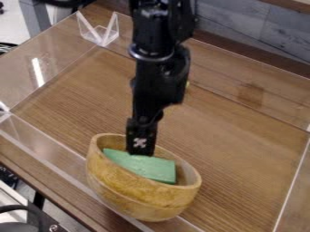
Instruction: Remove the green stick from the brown bowl and put it on the table
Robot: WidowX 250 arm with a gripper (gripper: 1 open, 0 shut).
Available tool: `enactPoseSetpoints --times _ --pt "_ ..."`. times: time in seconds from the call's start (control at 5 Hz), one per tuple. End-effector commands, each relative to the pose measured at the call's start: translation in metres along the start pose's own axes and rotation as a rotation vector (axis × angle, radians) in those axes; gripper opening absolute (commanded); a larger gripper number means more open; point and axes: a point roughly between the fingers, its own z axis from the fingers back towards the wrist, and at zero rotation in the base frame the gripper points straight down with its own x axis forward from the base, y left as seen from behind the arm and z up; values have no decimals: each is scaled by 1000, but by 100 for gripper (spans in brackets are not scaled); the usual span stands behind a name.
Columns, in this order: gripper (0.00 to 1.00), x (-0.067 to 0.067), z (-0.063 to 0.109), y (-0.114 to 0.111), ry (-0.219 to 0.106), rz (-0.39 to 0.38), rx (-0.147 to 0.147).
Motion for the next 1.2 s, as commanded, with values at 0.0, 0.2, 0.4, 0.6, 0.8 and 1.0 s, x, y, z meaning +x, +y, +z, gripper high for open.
enactPoseSetpoints --times 0.0,0.2,0.4,0.6,0.8,1.0 --pt "100 2 0 -10 -8 -108 42" --pt "100 -5 -10 -5 0 -67 54" --pt "100 -13 -16 1 2 -5 62" --pt "100 -16 -14 2 -2 -9 77" --pt "100 -19 -13 2 -7 -14 80" --pt "100 -15 -28 9 -11 -10 81"
